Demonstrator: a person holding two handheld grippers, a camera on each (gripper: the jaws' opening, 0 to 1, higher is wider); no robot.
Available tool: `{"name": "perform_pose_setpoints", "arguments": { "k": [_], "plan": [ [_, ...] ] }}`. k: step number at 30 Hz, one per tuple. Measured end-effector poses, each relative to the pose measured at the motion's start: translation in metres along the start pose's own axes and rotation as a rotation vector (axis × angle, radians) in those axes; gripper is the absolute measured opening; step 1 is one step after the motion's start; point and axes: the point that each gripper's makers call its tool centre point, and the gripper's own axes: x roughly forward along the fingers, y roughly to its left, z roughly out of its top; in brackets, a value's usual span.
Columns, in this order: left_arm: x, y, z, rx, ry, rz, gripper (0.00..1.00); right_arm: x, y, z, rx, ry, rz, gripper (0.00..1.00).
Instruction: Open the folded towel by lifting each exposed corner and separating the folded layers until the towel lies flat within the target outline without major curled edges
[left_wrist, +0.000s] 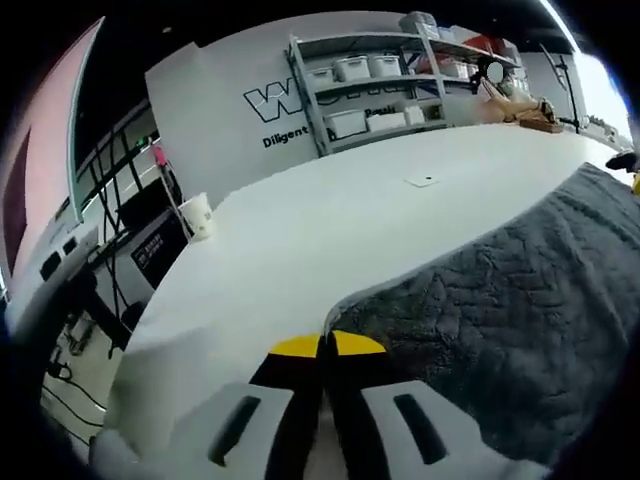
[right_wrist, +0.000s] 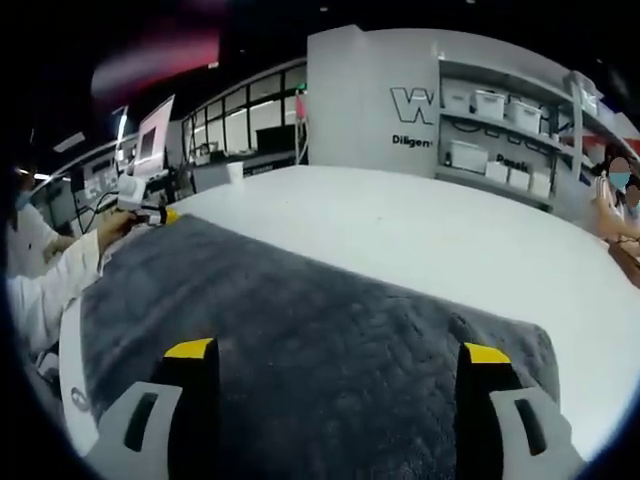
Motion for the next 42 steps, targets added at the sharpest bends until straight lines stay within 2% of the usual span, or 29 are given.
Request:
{"name": "perform_pose_setpoints", "arguments": {
  "k": [14,19,21,25,28,30,31,33,34,37,39,42],
  "plan": [
    [-0.002,0.000,-0.001,0.036,0.017,0.012,0.01,0.000,0.000,-0.001,-0.002,0.009,0.001,0.99],
    [-0.005,-0.001,0.000,0.008,0.008,0.002,0.02,0.001,0.002,-0.001,-0.004,0.009,0.005,0.99],
    [-0.006,0.000,0.001,0.009,0.004,0.001,0.04,0.001,0.002,-0.002,-0.007,0.011,0.006,0.99],
    [-0.012,0.006,0.006,-0.009,-0.014,0.014,0.15,0.001,0.002,-0.001,-0.006,0.010,0.006,0.99],
    [-0.019,0.003,0.015,-0.048,-0.054,-0.022,0.21,0.000,0.002,-0.001,-0.005,0.009,0.005,0.99],
    [-0.023,-0.005,0.021,-0.076,-0.090,-0.066,0.23,0.000,0.002,-0.001,-0.006,0.009,0.005,0.99],
    [-0.026,-0.011,0.025,-0.103,-0.112,-0.108,0.25,0.000,0.002,-0.001,-0.007,0.009,0.005,0.99],
    [-0.030,-0.019,0.029,-0.130,-0.136,-0.161,0.31,0.000,0.002,-0.001,-0.007,0.009,0.006,0.99],
    [-0.033,-0.025,0.030,-0.133,-0.138,-0.197,0.34,0.001,0.002,-0.001,-0.007,0.009,0.006,0.99],
    [-0.038,-0.036,0.029,-0.116,-0.139,-0.247,0.42,0.001,0.002,-0.002,-0.006,0.010,0.008,0.99],
    [-0.043,-0.051,0.031,-0.127,-0.165,-0.332,0.47,0.001,0.002,-0.002,-0.007,0.012,0.008,0.99],
    [-0.049,-0.068,0.032,-0.105,-0.186,-0.418,0.49,0.002,0.002,-0.003,-0.007,0.014,0.009,0.99]
  ]
}}
